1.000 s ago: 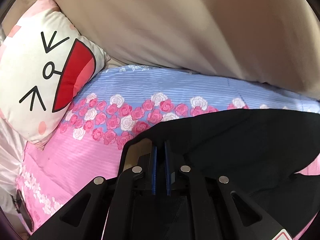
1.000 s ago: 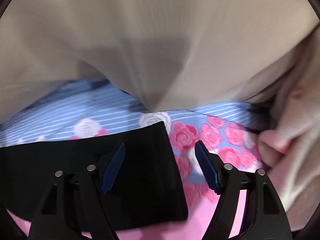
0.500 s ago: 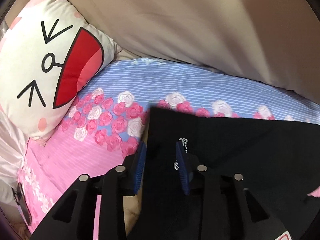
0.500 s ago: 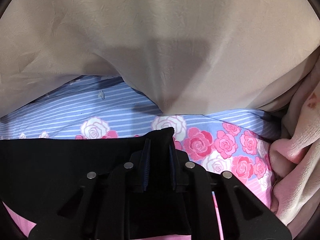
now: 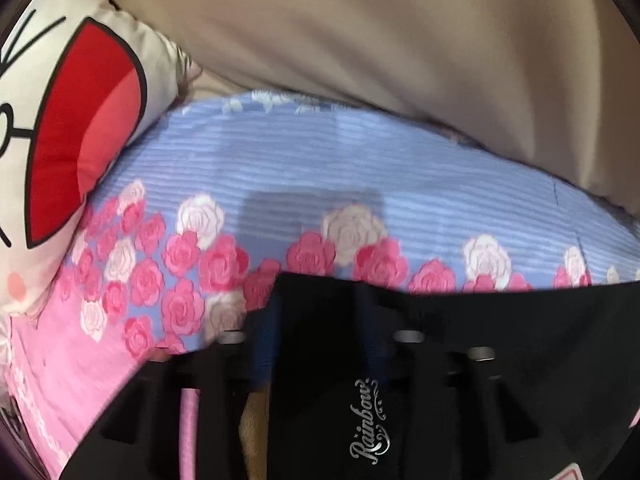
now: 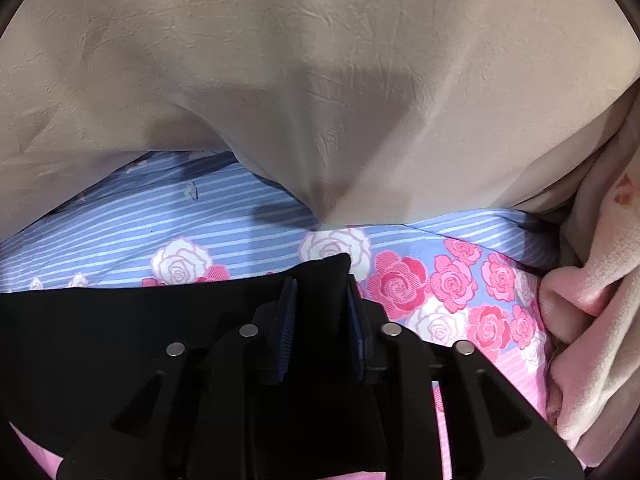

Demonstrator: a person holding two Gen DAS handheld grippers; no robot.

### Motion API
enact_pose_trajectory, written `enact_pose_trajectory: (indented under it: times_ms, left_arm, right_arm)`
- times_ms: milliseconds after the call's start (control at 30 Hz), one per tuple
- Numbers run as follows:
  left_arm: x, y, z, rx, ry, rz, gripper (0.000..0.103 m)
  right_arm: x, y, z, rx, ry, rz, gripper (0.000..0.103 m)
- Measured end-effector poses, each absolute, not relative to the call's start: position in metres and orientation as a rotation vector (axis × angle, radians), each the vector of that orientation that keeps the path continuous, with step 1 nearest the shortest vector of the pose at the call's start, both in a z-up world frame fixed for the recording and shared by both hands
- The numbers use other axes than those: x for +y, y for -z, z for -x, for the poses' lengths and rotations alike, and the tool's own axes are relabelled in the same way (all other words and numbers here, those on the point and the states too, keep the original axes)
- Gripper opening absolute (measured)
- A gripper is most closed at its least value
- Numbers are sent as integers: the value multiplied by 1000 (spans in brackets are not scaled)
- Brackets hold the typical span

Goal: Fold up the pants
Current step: 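Lift the waistband with both tools and fold it over onto the leg hems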

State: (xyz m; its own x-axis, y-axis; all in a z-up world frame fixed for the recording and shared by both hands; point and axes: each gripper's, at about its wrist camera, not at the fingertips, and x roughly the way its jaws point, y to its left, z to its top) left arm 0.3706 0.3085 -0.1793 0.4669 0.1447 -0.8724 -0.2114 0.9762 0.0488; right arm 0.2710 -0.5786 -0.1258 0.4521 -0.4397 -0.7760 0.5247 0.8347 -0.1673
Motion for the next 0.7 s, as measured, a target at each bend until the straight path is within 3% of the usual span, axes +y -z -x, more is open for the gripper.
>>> enact_pose_trajectory:
  times_ms: [67,433,567,700]
  left_arm:
    - [308,167,-359,1028,-186,98,5]
    - [314,21,-216,797,-14,182,5]
    - [314,5,-156,821,6,151,5]
    - [321,28,-97,897,0,145,6]
  right_arm:
    - [-566,113,-265,886,601,-73,9]
    - [-489,-27,-147,631,471,-69,8]
    - [-466,-52,-76,604,497,-63,8]
    - [-464,-33,-11,671,574,-111,8]
